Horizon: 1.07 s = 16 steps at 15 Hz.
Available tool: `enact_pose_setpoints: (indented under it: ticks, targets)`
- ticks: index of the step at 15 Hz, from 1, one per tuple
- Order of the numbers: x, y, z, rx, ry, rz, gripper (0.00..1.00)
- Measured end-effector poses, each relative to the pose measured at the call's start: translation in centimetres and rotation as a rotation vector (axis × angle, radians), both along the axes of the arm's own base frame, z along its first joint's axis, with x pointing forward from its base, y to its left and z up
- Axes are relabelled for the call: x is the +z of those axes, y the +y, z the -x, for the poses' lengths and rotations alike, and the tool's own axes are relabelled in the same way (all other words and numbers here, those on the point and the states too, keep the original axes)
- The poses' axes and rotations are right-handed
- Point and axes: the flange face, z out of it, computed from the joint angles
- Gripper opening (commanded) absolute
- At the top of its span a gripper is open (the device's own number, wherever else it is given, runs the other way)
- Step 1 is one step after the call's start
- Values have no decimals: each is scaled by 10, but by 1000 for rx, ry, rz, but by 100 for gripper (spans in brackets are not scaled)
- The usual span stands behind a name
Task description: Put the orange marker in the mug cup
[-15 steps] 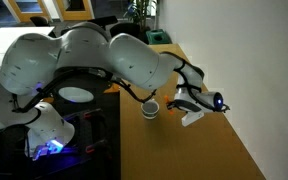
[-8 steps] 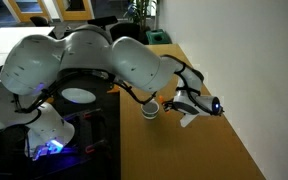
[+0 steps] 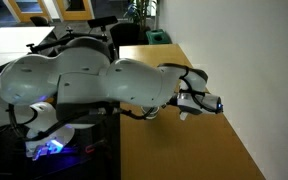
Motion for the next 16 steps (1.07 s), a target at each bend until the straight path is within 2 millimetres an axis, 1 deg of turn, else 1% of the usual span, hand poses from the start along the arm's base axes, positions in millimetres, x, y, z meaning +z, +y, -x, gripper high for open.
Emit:
enact_pose_setpoints:
  ticks: [1, 3, 5, 8, 11, 16]
  targets:
    - [4, -1, 2, 21, 0, -30, 5]
    - [2, -3, 9, 46, 19, -69, 5]
    - [-8, -6, 13, 28, 46, -75, 5]
    - [-30, -10, 17, -25, 112, -43, 5]
    - [-41, -5, 19, -31, 162, -3, 5]
    - [-44, 5, 21, 8, 225, 41, 5]
